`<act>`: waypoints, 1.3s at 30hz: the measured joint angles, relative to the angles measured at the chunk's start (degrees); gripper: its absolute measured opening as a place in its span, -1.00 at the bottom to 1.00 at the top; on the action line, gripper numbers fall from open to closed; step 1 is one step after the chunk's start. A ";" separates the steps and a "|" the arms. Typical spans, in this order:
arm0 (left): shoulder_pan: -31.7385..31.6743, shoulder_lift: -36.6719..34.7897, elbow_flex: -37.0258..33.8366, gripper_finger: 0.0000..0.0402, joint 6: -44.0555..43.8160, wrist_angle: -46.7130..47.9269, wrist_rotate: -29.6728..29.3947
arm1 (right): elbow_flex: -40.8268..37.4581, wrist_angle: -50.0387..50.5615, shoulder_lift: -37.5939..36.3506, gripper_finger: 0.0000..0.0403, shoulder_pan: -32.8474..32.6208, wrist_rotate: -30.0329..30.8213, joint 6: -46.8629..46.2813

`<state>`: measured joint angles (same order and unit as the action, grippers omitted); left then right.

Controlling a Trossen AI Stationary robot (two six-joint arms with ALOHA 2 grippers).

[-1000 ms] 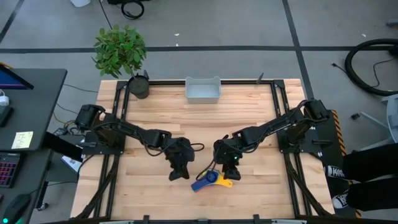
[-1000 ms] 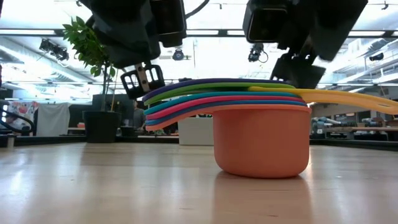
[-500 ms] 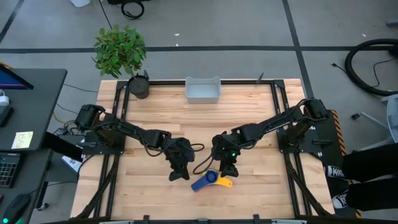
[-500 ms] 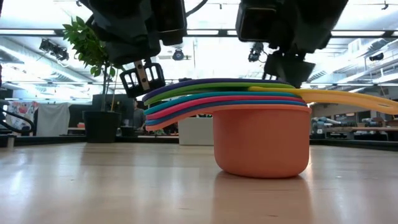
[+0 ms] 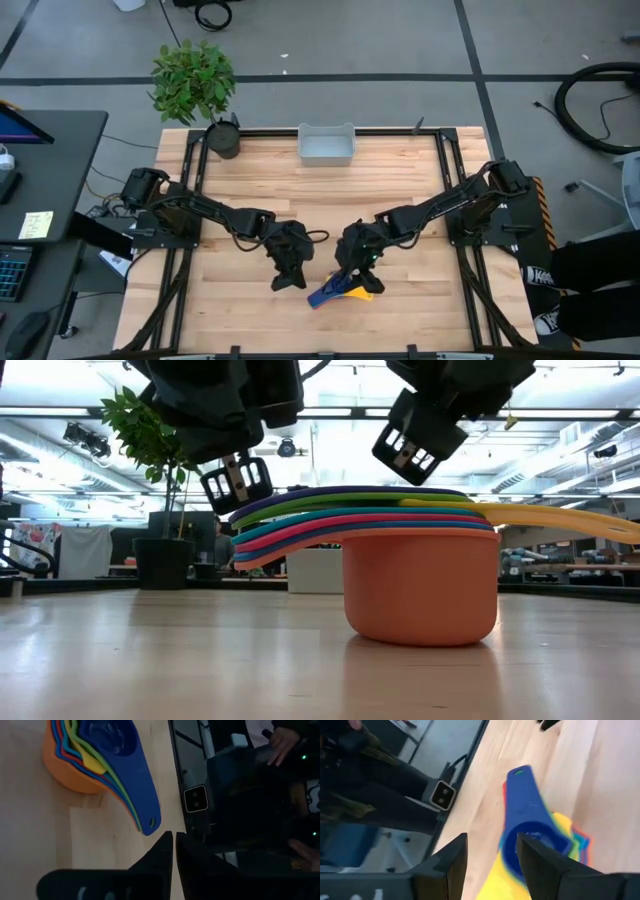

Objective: Nest measuring cups in basket
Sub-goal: Put the stacked measuring cups into the gray bin

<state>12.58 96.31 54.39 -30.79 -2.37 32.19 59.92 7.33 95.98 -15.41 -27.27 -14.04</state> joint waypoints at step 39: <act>0.00 0.02 0.00 -0.88 6.15 1.05 -0.20 | 0.00 0.11 2.47 -0.14 -11.50 25.17 22.62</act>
<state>12.58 96.33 54.39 -24.64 -1.32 31.99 59.92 7.44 98.45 -26.91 -2.10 8.59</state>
